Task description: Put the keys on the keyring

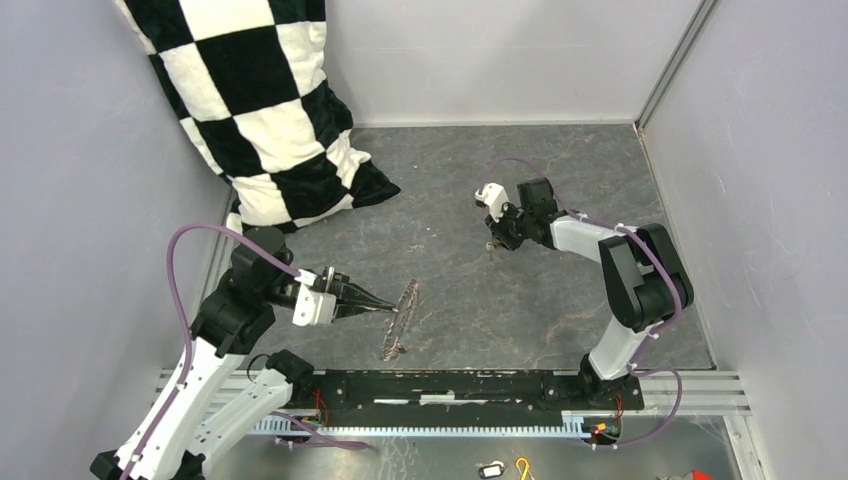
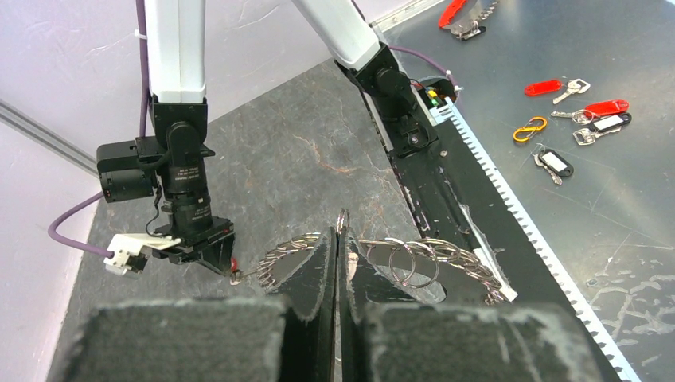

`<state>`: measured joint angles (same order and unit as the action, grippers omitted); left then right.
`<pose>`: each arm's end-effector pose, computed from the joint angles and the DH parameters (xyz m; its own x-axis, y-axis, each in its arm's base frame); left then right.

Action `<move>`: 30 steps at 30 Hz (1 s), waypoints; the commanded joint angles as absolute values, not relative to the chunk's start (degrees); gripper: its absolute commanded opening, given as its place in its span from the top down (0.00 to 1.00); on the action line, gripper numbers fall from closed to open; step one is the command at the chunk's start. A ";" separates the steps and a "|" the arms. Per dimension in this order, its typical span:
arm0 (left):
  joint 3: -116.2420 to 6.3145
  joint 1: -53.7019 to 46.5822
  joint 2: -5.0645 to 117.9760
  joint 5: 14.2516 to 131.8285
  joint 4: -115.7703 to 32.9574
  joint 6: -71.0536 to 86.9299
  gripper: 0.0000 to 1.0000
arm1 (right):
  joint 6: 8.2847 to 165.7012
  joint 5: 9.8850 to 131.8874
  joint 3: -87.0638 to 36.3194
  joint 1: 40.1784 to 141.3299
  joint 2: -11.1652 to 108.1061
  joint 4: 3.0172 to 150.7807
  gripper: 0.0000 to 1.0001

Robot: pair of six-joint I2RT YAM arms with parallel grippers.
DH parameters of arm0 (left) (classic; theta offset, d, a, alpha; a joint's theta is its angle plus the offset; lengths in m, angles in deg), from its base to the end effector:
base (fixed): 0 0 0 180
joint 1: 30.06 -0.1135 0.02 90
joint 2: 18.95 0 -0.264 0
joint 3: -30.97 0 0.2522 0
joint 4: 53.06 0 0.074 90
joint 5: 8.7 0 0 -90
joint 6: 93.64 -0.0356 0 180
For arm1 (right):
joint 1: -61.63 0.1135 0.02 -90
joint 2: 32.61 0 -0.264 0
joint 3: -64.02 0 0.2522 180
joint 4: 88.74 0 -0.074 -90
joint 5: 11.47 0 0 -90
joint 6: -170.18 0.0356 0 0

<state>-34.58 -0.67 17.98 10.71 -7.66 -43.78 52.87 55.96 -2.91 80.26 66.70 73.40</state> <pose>0.0816 -0.0845 0.3681 0.4200 0.0093 -0.9075 0.8883 -0.2088 0.4091 0.3217 0.1229 0.1568 -0.4052 -0.5837 -0.7037 -0.8030 0.5951 -0.0313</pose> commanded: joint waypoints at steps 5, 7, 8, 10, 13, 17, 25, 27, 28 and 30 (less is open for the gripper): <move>-36.85 -0.44 18.06 10.64 -9.07 -45.04 0.98 | 51.80 52.95 -4.24 79.99 67.89 72.17 0.73; -36.85 -0.44 17.97 10.64 -9.13 -44.96 0.98 | 52.04 53.04 -4.05 79.97 68.17 72.42 0.78; -36.85 -0.44 17.89 10.70 -9.10 -44.95 0.98 | 52.18 52.97 -4.06 79.97 68.34 72.55 0.82; -36.85 -0.44 17.74 10.85 -9.08 -44.95 0.98 | 52.47 52.97 -4.05 79.96 68.39 72.67 0.92; -36.85 -0.44 17.58 10.95 -9.12 -44.78 0.98 | 52.71 52.87 -3.65 79.98 68.00 72.90 1.00; -36.59 -0.44 17.68 11.10 -9.08 -44.94 0.98 | 55.01 50.33 -2.38 79.98 65.29 74.77 1.00; -37.55 -0.43 19.64 8.09 -9.24 -42.05 0.98 | 61.49 45.90 9.85 84.17 45.76 83.84 1.00; -37.47 -0.44 20.08 7.13 -9.64 -41.26 0.98 | 62.40 44.18 14.29 86.32 39.81 86.62 1.00; -37.46 -0.42 20.26 6.64 -10.16 -40.51 0.98 | 62.75 43.85 16.45 87.56 36.47 87.49 1.00; -37.46 -0.44 20.63 5.92 -11.76 -38.34 0.98 | 61.63 44.18 19.97 90.98 29.72 88.70 1.00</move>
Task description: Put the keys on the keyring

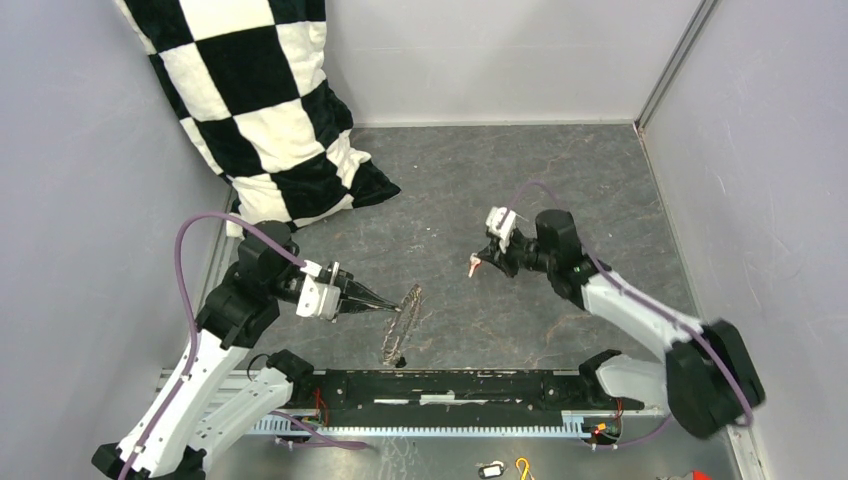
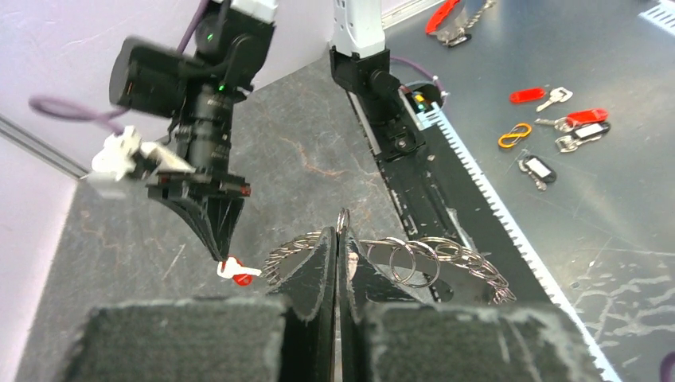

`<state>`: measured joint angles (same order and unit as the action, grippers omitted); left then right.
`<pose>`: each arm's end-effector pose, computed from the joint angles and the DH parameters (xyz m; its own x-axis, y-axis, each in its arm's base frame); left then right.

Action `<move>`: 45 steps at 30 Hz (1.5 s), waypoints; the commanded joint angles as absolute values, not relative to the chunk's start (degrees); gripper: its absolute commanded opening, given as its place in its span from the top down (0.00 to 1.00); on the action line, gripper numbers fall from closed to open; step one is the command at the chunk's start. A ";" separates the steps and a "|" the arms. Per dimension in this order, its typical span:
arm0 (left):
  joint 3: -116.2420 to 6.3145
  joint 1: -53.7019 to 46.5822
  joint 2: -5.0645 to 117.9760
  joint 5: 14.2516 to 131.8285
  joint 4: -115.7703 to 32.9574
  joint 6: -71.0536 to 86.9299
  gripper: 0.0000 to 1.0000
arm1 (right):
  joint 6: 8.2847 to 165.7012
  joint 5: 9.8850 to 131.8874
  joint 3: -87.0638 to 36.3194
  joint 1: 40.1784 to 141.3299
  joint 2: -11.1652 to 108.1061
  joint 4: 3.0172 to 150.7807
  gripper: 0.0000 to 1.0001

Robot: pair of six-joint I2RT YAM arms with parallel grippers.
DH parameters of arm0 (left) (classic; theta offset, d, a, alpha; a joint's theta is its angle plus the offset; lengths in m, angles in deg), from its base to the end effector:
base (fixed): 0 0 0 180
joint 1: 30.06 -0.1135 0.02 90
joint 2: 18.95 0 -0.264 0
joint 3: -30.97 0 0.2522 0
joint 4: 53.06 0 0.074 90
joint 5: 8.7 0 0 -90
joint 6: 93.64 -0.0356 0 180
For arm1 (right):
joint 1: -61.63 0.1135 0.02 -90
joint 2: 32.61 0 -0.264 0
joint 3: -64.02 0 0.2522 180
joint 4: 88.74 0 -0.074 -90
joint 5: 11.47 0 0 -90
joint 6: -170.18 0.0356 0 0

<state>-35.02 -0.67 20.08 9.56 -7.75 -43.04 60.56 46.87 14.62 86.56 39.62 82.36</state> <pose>0.0884 -0.0886 0.3673 0.3841 0.0119 -0.9232 0.8998 -0.2289 0.3714 0.2284 0.1268 0.2122 -0.1928 -0.4048 -0.8938 -0.8794 0.4754 -0.0256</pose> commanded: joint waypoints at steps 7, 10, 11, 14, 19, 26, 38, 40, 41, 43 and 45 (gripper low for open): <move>-38.10 -0.40 22.10 2.34 -13.10 -34.56 0.98 | 55.68 49.57 20.54 106.39 13.13 85.81 1.00; -38.57 -0.44 22.92 0.86 -13.06 -34.04 0.98 | 52.33 50.65 16.79 112.07 11.11 83.22 1.00; -38.72 -0.44 23.15 0.54 -13.10 -33.86 0.98 | 51.25 51.56 15.53 113.86 10.81 82.30 1.00; -39.23 -0.44 23.65 0.20 -13.06 -32.99 0.98 | 48.03 54.30 10.34 119.56 11.66 78.77 1.00; -40.19 -0.38 24.36 0.17 -13.11 -32.30 0.98 | 43.29 56.44 2.47 126.79 13.93 73.20 1.00; -41.53 -0.44 25.24 0.03 -13.06 -31.25 0.98 | 40.03 54.43 -2.72 130.15 14.97 69.77 1.00; -41.64 -0.44 24.87 -0.68 -13.09 -30.56 0.98 | 36.42 55.48 -7.22 134.50 19.73 68.43 1.00; -41.47 -0.44 24.67 -0.70 -13.14 -31.04 0.98 | 36.47 56.38 -6.58 135.05 19.57 70.55 1.00; -41.38 -0.43 24.57 -0.74 -13.12 -31.31 0.98 | 36.68 56.77 -6.18 135.37 19.52 71.65 1.00; -41.41 -0.41 24.43 -0.70 -13.13 -31.93 0.98 | 37.36 57.70 -4.90 136.11 19.26 74.26 1.00; -41.55 -0.44 24.22 -0.57 -13.14 -32.70 0.98 | 37.71 59.11 -3.87 137.10 19.06 76.20 1.00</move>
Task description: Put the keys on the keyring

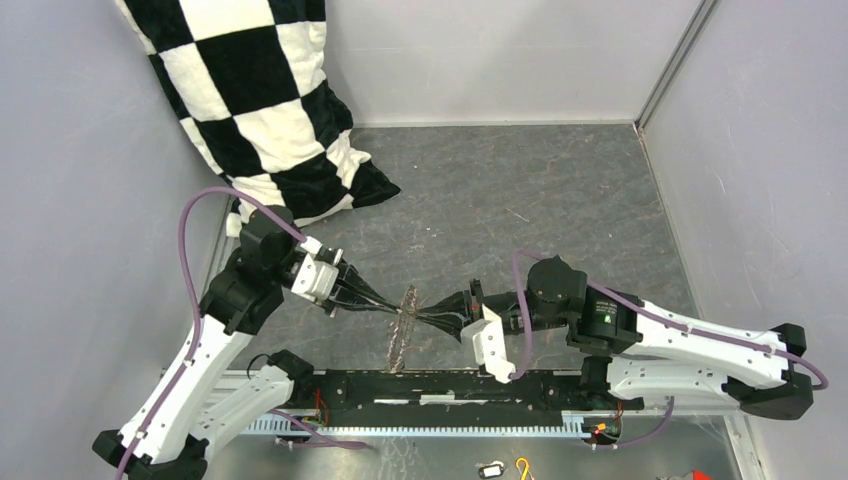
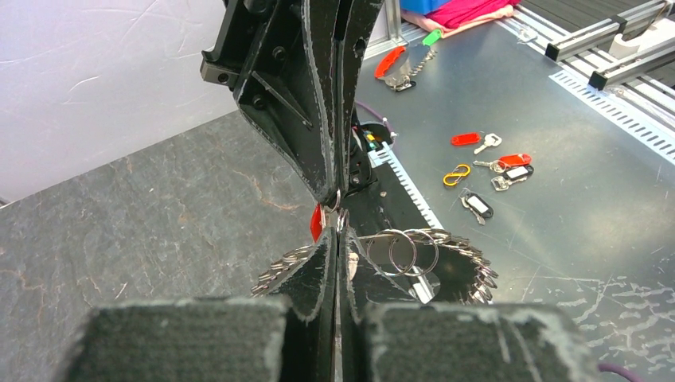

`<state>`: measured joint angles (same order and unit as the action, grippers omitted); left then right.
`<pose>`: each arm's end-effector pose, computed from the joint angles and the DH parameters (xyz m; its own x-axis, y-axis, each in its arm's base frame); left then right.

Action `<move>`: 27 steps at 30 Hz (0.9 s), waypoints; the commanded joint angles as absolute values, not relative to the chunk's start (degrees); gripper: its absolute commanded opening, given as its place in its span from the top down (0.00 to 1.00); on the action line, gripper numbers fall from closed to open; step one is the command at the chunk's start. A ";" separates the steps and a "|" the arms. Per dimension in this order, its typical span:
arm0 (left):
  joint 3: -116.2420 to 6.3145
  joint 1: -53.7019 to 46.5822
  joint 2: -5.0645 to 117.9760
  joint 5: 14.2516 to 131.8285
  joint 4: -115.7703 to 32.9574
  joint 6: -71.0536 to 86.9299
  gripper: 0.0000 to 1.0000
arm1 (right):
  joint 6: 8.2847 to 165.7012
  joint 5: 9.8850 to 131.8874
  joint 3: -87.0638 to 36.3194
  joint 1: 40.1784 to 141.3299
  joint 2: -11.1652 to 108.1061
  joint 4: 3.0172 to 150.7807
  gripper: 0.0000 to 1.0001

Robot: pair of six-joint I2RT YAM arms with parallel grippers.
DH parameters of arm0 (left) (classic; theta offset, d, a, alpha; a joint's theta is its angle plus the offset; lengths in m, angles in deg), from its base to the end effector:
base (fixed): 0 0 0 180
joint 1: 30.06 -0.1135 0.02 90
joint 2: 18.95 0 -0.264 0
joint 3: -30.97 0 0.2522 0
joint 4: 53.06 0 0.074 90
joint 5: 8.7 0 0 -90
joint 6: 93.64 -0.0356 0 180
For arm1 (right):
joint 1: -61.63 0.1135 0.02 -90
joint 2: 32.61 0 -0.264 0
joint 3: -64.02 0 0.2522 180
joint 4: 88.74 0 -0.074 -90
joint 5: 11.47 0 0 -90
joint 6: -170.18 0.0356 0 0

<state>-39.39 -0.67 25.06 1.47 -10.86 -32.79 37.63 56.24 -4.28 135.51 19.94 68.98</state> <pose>0.0990 -0.0960 0.3869 0.2362 -0.0343 -0.9711 0.9121 -0.3368 0.2338 0.0449 0.2040 0.3794 0.6486 -0.0094 -0.7611 -0.7533 -0.1513 -0.6401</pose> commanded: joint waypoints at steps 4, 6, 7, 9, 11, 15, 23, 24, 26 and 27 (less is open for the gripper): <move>-42.30 -0.41 23.75 0.05 -13.07 -34.05 0.98 | 39.20 60.32 -3.50 137.65 17.85 76.67 1.00; -42.67 -0.39 23.43 0.15 -13.15 -34.31 0.98 | 40.58 60.60 -3.42 137.62 16.52 77.05 1.00; -42.85 -0.43 23.34 -0.12 -13.19 -34.19 0.98 | 41.23 60.32 -3.19 137.67 15.70 78.24 1.00; -43.35 -0.44 23.30 -1.13 -14.17 -32.80 0.98 | 42.11 59.81 -3.36 137.61 15.03 79.47 1.00; -44.64 -0.44 23.68 -2.01 -14.59 -32.13 0.98 | 41.87 60.05 -5.86 137.65 15.49 77.71 1.00; -49.07 -0.44 25.23 -2.18 -16.37 -31.87 0.98 | 40.32 61.82 -11.08 137.64 15.47 74.61 1.00; -53.81 -0.39 25.96 -1.05 -18.10 -28.37 0.98 | 37.01 62.82 -16.97 137.63 19.73 73.93 0.99; -54.01 -0.43 26.12 -1.01 -18.38 -26.79 0.98 | 36.51 62.31 -17.21 137.65 20.24 73.78 1.00; -53.61 -0.35 26.17 -0.11 -22.17 -20.09 0.98 | 34.92 61.89 -17.82 137.63 21.32 73.27 1.00; -52.70 -0.29 26.10 1.63 -27.20 -14.16 0.98 | 33.54 62.09 -18.19 137.73 21.85 72.56 0.99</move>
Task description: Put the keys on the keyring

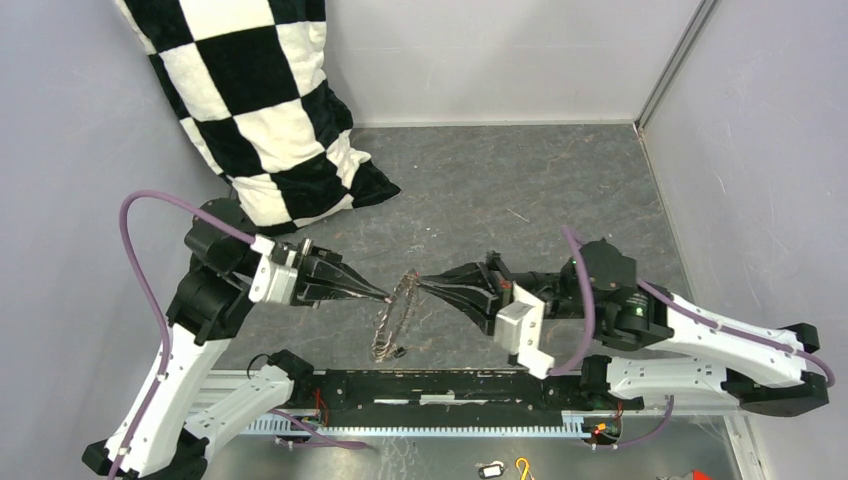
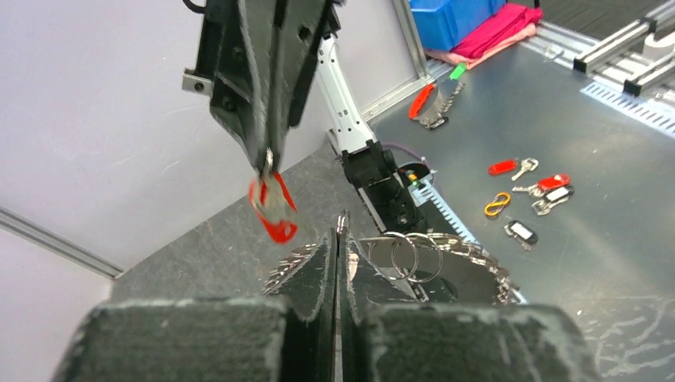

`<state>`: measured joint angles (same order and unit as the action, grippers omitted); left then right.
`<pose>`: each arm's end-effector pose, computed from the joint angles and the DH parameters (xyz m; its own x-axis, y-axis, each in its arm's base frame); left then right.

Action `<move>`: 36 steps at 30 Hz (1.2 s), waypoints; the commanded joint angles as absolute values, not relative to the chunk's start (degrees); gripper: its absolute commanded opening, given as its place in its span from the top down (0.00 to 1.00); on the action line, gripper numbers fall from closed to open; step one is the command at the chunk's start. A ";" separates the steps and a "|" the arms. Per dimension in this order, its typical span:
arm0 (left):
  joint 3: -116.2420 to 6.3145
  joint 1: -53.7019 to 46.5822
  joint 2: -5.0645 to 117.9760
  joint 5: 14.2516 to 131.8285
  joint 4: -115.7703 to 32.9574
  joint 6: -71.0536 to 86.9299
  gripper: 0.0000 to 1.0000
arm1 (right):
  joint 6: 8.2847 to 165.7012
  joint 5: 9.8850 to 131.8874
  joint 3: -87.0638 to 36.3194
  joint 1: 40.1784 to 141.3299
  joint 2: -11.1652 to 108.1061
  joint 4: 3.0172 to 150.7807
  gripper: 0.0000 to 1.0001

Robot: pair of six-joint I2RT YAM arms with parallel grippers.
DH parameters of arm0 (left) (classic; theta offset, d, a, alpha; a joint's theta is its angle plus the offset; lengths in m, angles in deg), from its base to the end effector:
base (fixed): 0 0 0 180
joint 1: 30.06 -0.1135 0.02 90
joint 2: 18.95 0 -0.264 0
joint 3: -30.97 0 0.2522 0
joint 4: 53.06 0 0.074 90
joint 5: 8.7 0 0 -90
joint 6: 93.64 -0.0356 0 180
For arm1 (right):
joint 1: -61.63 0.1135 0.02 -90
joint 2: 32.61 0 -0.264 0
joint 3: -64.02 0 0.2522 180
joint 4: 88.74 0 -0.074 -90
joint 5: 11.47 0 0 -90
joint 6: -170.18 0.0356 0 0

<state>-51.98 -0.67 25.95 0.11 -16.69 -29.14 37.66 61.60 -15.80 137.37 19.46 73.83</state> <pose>0.0795 -0.0851 0.4576 0.4259 -0.1642 -0.8897 0.8337 -0.3109 0.4565 0.0361 0.1840 0.4585 0.7069 0.1564 -0.6899 -0.7056 0.0864 -0.7034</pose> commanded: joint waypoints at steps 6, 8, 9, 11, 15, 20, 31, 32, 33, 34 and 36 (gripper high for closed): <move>-50.40 0.53 26.50 15.39 -48.08 10.76 0.98 | 27.63 67.00 -18.05 137.98 24.03 71.56 0.99; -50.33 0.61 26.49 14.45 -48.01 10.25 0.98 | 26.83 68.03 -17.06 137.98 23.57 73.08 1.00; -49.97 0.71 26.21 13.41 -47.93 9.84 0.98 | 26.51 68.26 -16.42 137.98 23.09 74.21 0.99; -49.40 1.07 25.70 11.39 -46.74 8.15 0.98 | 25.74 68.33 -15.59 137.99 22.33 75.59 1.00; -48.74 1.49 25.26 8.27 -45.37 5.80 0.98 | 25.43 68.54 -14.96 138.00 21.40 77.06 1.00; -48.32 1.84 24.79 6.52 -43.36 1.47 0.98 | 26.19 67.75 -14.32 137.98 20.41 79.28 1.00; -46.95 2.06 23.80 9.25 -44.67 1.35 0.98 | 29.54 59.26 -16.28 137.98 20.96 75.85 1.00; -46.73 2.16 23.65 9.70 -44.90 1.73 0.98 | 29.77 58.95 -16.42 137.99 21.01 75.84 1.00; -46.50 2.24 23.48 9.87 -44.92 1.79 0.98 | 29.86 58.70 -16.43 138.00 21.00 75.84 1.00; -46.32 2.32 23.38 9.93 -45.00 1.81 0.98 | 29.99 58.51 -16.56 137.96 21.10 75.92 1.00; -46.12 2.43 23.25 10.29 -45.10 2.02 0.98 | 29.95 58.00 -16.66 137.97 21.28 75.85 1.00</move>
<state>-46.39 1.97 23.86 7.98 -42.59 2.88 28.91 60.07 -14.75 137.66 21.34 75.10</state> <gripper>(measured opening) 0.032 0.010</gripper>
